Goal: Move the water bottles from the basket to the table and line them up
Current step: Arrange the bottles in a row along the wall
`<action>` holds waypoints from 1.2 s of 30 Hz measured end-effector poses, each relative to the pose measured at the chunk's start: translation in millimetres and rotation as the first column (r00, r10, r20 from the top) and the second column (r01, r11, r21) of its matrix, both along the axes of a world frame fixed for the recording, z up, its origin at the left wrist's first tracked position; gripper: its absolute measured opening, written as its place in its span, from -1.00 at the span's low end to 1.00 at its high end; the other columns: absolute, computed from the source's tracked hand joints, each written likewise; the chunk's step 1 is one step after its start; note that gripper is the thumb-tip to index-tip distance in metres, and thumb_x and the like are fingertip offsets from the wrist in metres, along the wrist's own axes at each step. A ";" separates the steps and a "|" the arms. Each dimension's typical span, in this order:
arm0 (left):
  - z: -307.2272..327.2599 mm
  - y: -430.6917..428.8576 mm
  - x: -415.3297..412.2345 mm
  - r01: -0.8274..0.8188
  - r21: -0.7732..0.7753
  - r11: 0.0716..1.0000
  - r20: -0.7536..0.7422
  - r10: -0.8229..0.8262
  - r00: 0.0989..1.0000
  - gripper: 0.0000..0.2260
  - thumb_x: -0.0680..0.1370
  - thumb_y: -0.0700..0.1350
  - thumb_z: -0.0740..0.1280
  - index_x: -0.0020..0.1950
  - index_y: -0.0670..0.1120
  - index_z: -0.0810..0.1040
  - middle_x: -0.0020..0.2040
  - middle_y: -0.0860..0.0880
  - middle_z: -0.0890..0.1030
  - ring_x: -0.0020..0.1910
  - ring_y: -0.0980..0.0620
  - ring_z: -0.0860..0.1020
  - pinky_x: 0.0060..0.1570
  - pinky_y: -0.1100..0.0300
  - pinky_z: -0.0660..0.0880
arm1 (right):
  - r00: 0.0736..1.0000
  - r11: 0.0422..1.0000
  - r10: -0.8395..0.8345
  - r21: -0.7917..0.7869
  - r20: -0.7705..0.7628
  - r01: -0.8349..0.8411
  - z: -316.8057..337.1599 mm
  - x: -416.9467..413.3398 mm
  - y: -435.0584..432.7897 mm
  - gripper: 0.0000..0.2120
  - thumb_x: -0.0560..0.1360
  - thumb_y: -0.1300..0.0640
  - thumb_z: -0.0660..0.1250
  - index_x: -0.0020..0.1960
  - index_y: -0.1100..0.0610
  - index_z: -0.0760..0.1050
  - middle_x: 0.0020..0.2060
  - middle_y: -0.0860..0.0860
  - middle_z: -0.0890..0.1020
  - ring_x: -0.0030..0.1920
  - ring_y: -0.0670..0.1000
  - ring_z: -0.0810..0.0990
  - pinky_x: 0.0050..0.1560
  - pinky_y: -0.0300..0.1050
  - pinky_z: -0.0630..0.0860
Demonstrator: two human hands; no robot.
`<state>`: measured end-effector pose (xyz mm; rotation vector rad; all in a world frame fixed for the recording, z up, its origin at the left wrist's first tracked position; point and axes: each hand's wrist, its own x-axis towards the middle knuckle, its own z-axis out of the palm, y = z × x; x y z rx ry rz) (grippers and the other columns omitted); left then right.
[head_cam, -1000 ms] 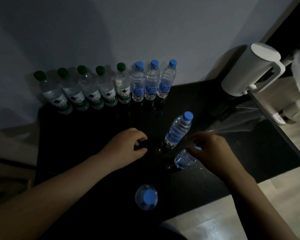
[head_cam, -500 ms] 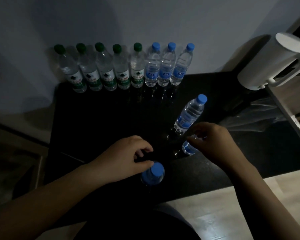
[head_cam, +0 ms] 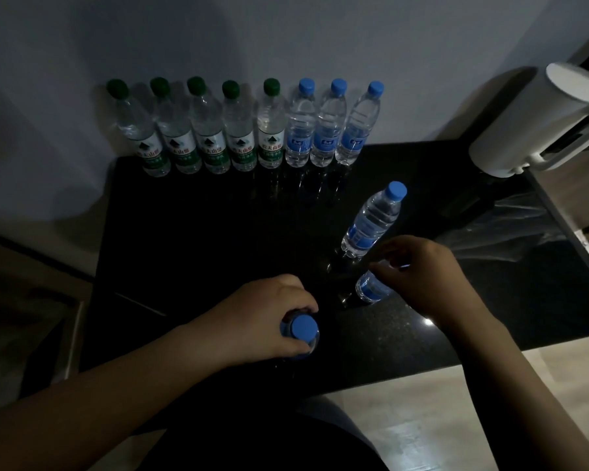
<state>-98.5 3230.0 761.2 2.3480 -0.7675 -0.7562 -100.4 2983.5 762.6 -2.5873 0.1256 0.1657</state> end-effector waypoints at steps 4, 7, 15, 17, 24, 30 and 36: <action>-2.3 -4.1 0.4 0.047 -0.002 0.999 0.027 -0.047 0.999 -0.64 0.43 0.01 0.43 0.21 0.14 0.52 0.10 0.22 0.43 -0.15 0.36 0.43 -0.15 0.51 0.33 | 1.000 1.000 -0.005 0.004 0.017 0.004 -0.4 2.5 -4.4 -0.73 0.46 0.06 0.40 0.14 0.06 0.53 -0.04 -0.05 0.62 -0.07 -0.13 0.58 -0.05 -0.19 0.56; -2.7 -7.3 1.1 0.064 0.005 0.998 0.030 -0.064 0.997 -0.69 0.45 -0.01 0.41 0.18 0.13 0.55 0.07 0.23 0.42 -0.12 0.33 0.44 -0.13 0.49 0.33 | 1.000 1.000 -0.009 0.009 0.019 0.009 0.4 4.2 -6.5 -0.72 0.46 0.07 0.40 0.15 0.07 0.53 -0.03 -0.04 0.63 -0.06 -0.13 0.59 -0.05 -0.22 0.54; -4.5 -6.7 8.3 -0.006 -0.023 1.000 0.046 0.007 0.999 -0.77 0.40 -0.01 0.42 0.05 0.11 0.60 -0.02 0.22 0.43 -0.19 0.32 0.46 -0.23 0.52 0.32 | 1.000 1.000 -0.003 0.021 0.030 0.003 5.2 11.8 -10.9 -0.69 0.46 0.09 0.42 0.18 0.10 0.52 -0.05 -0.03 0.63 -0.08 -0.13 0.60 -0.04 -0.25 0.54; -4.0 -7.8 11.0 -0.018 -0.029 0.999 0.049 0.020 0.999 -0.76 0.39 -0.01 0.43 0.05 0.12 0.60 -0.03 0.22 0.44 -0.18 0.29 0.47 -0.21 0.48 0.34 | 0.999 1.000 0.005 0.021 0.040 -0.006 7.8 15.6 -12.8 -0.72 0.46 0.09 0.41 0.15 0.09 0.52 -0.08 -0.03 0.63 -0.10 -0.12 0.60 -0.04 -0.21 0.57; 9.2 -12.2 35.1 -0.104 -0.116 0.988 0.031 0.108 0.994 -0.79 0.37 -0.06 0.45 -0.01 0.11 0.62 -0.06 0.21 0.47 -0.15 0.29 0.51 -0.18 0.43 0.38 | 0.984 0.998 -0.043 -0.041 0.172 0.051 6.9 56.8 -32.9 -0.61 0.45 0.10 0.41 0.25 0.15 0.47 0.02 0.08 0.60 -0.06 -0.01 0.59 -0.01 -0.03 0.59; 22.5 -20.4 61.7 -0.133 -0.135 0.982 0.060 0.142 0.988 -0.77 0.37 -0.09 0.47 0.01 0.09 0.63 -0.05 0.18 0.50 -0.15 0.25 0.52 -0.15 0.38 0.39 | 0.986 0.993 -0.036 -0.105 0.164 0.053 -5.3 100.2 -46.4 -0.44 0.42 0.01 0.44 0.35 0.10 0.37 0.13 0.08 0.52 0.04 0.02 0.54 -0.02 -0.14 0.51; 30.7 -28.5 81.6 -0.168 -0.154 0.974 0.143 0.190 0.971 -0.77 0.34 -0.12 0.48 -0.02 0.07 0.64 -0.07 0.15 0.52 -0.18 0.28 0.51 -0.19 0.41 0.39 | 0.997 0.990 0.029 -0.138 0.066 -0.020 -18.0 123.0 -54.6 -0.56 0.42 0.06 0.45 0.26 0.08 0.44 0.12 0.07 0.52 0.02 -0.03 0.49 -0.05 -0.19 0.42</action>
